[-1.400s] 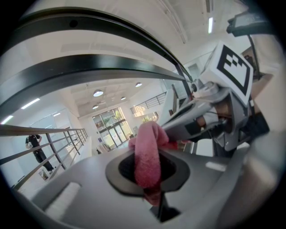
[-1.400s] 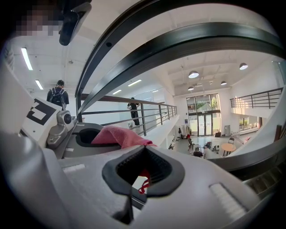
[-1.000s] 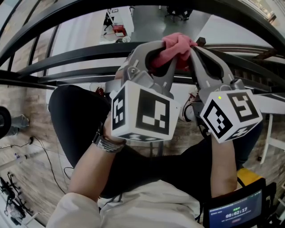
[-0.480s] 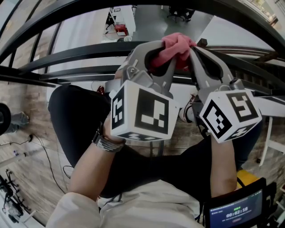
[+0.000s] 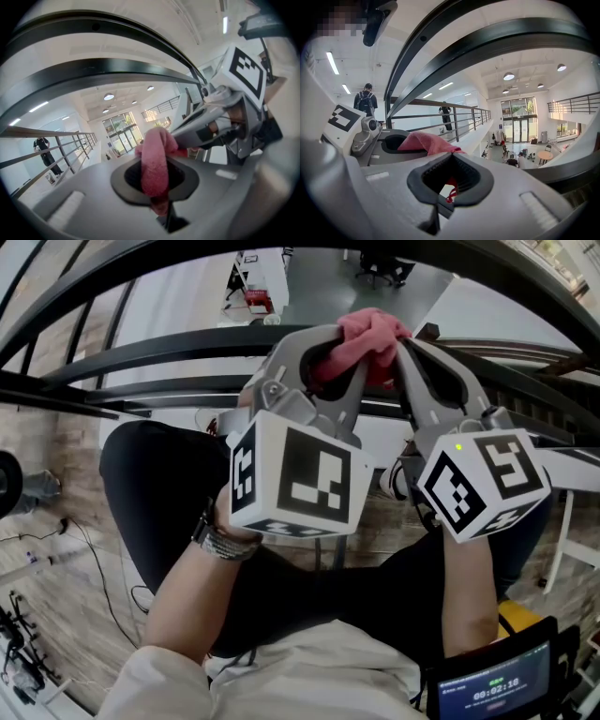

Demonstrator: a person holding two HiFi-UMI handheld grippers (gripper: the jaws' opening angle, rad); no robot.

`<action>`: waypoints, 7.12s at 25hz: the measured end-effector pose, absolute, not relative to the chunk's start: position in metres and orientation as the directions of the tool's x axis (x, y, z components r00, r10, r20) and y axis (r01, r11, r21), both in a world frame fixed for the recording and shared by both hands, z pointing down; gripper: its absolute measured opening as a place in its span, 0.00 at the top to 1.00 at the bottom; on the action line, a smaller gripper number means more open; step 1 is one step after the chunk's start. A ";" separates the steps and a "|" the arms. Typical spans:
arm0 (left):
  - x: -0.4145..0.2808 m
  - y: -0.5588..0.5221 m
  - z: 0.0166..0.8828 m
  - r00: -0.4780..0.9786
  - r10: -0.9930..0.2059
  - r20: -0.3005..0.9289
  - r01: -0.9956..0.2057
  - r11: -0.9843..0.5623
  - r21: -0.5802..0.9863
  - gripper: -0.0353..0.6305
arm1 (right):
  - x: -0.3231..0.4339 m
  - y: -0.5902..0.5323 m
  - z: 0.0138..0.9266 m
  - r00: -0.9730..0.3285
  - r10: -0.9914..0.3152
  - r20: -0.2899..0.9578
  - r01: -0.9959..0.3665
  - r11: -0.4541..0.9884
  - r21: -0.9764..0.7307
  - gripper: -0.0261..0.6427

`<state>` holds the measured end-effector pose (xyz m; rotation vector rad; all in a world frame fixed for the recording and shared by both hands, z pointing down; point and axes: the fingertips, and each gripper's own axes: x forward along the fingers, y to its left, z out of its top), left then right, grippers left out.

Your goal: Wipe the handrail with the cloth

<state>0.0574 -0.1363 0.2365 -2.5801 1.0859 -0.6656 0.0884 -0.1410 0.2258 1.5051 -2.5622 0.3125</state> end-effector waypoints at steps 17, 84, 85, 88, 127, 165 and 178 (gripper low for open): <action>0.034 -0.138 0.236 0.578 -0.760 0.296 -0.648 -0.649 -0.399 0.90 | 0.064 -0.141 0.225 -0.522 -0.817 0.246 -0.851 0.518 -0.085 0.96; 0.017 -0.121 0.256 0.641 -0.661 0.391 -0.597 -0.749 -0.288 0.90 | 0.031 -0.126 0.262 -0.575 -0.721 0.387 -0.790 0.613 -0.030 0.96; 0.018 -0.121 0.257 0.641 -0.658 0.395 -0.595 -0.751 -0.286 0.90 | 0.032 -0.126 0.264 -0.574 -0.720 0.391 -0.790 0.613 -0.029 0.96; 0.017 -0.122 0.261 0.639 -0.650 0.411 -0.589 -0.758 -0.281 0.90 | 0.030 -0.127 0.268 -0.571 -0.713 0.407 -0.788 0.616 -0.026 0.96; 0.019 -0.119 0.272 0.603 -0.663 0.444 -0.599 -0.744 -0.296 0.90 | 0.036 -0.125 0.271 -0.555 -0.717 0.422 -0.792 0.611 -0.002 0.96; 0.042 -0.117 0.274 0.616 -0.635 0.466 -0.562 -0.769 -0.305 0.90 | 0.057 -0.125 0.274 -0.538 -0.724 0.431 -0.802 0.597 0.003 0.96; 0.048 -0.115 0.280 0.617 -0.620 0.485 -0.550 -0.780 -0.299 0.90 | 0.064 -0.124 0.279 -0.528 -0.729 0.436 -0.808 0.589 0.006 0.96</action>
